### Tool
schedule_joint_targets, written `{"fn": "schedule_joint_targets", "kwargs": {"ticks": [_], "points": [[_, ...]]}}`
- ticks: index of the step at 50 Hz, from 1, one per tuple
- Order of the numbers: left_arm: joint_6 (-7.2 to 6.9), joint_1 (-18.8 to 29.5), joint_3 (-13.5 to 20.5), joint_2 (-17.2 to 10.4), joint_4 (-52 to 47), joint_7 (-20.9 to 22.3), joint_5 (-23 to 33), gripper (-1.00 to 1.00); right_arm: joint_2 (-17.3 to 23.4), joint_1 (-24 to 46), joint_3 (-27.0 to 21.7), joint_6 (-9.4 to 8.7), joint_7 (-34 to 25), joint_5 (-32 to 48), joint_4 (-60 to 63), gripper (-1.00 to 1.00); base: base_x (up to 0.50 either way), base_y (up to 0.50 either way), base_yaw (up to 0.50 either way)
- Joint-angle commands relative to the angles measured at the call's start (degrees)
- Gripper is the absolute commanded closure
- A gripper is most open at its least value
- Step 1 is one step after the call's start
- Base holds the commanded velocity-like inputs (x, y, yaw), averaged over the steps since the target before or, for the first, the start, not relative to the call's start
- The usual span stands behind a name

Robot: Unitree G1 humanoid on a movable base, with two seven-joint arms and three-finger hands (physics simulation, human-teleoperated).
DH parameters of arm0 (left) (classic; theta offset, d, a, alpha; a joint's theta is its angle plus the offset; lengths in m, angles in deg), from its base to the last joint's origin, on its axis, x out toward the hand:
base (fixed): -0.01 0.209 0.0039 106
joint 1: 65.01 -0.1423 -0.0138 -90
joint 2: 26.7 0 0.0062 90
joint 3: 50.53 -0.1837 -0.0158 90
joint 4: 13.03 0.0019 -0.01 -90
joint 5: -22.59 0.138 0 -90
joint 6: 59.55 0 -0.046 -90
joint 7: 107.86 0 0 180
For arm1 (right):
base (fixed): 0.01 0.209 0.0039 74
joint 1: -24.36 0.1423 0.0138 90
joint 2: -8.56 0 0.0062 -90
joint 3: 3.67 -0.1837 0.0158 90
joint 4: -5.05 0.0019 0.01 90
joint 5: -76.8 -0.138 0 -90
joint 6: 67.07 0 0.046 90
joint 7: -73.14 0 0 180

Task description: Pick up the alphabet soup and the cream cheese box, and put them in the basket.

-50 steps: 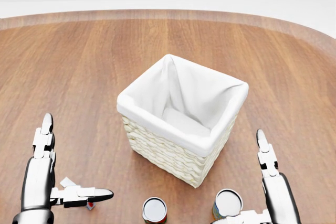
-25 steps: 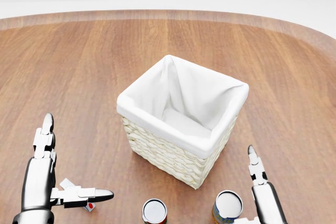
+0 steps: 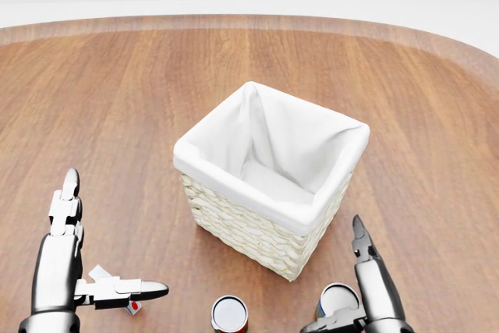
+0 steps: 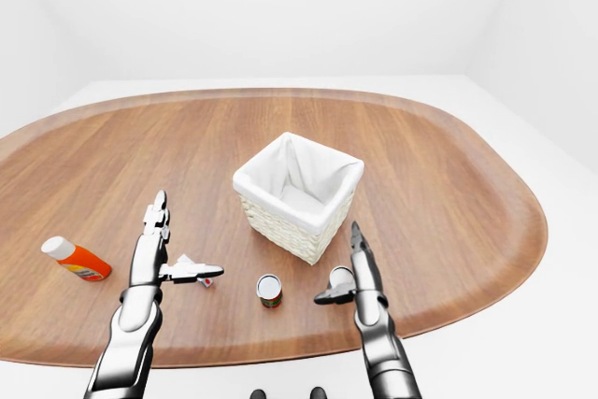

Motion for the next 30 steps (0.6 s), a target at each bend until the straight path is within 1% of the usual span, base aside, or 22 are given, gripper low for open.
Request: {"fn": "schedule_joint_targets", "kwargs": {"ticks": [1, 4, 7, 14, 15, 20, 22, 24, 25, 29, 30], "points": [[0.02, 0.12, 0.12, -0.04, 0.07, -0.05, -0.13, -1.0, 0.78, 5.61, 0.59, 0.0, 3.41, 0.1, -12.1, -1.0, 0.0, 0.0, 0.0], [0.08, 0.15, 0.15, -0.05, 0.15, -0.09, -0.17, -1.0, 1.05, 7.32, 0.59, 0.0, 4.09, -0.32, -16.19, -1.0, 0.0, 0.0, 0.0], [-0.4, 0.06, 0.23, -0.04, -0.44, 0.0, -0.24, -1.0, 1.1, 7.78, 0.75, 0.0, 4.26, -0.49, -17.43, -1.0, 0.0, 0.0, 0.0], [-0.88, 0.07, 0.37, -0.02, -0.97, -0.03, -0.42, -1.0, 1.41, 8.65, 0.69, 0.0, 4.89, -1.04, -22.15, -1.0, 0.0, 0.0, 0.0], [-0.63, 0.17, 0.37, -0.03, -0.62, -0.1, -0.44, -1.0, 1.36, 8.44, 0.71, 0.0, 4.59, -1.18, -21.62, -1.0, 0.0, 0.0, 0.0], [-0.82, 0.27, 0.43, -0.04, -0.8, -0.17, -0.52, -1.0, 1.41, 8.53, 0.6, 0.0, 4.11, -2.04, -21.9, -1.0, 0.0, 0.0, 0.0], [-0.54, 0.38, 0.45, -0.07, -0.39, -0.3, -0.53, -1.0, 1.32, 8.3, 0.7, 0.0, 3.77, -2.23, -21.67, -1.0, 0.0, 0.0, 0.0], [-0.59, 0.4, 0.44, -0.09, -0.44, -0.35, -0.51, -1.0, 1.19, 8.36, 0.83, 0.0, 3.46, -2.4, -22.15, -1.0, 0.0, 0.0, 0.0], [-0.52, 0.46, 0.46, -0.11, -0.33, -0.36, -0.55, -1.0, 1.14, 8.37, 0.86, 0.0, 3.35, -2.48, -22.14, -0.93, 0.0, 0.0, 0.0], [-0.53, 0.82, 0.55, -0.18, -0.03, -0.47, -0.67, -1.0, 1.09, 7.91, 1.08, 0.0, 2.73, -2.47, -20.98, 0.43, 0.0, 0.0, 0.0], [-0.56, 0.84, 0.55, -0.2, -0.03, -0.49, -0.66, -1.0, 1.04, 7.65, 1.12, 0.0, 2.65, -2.41, -20.54, 0.8, 0.0, 0.0, 0.0]]}}
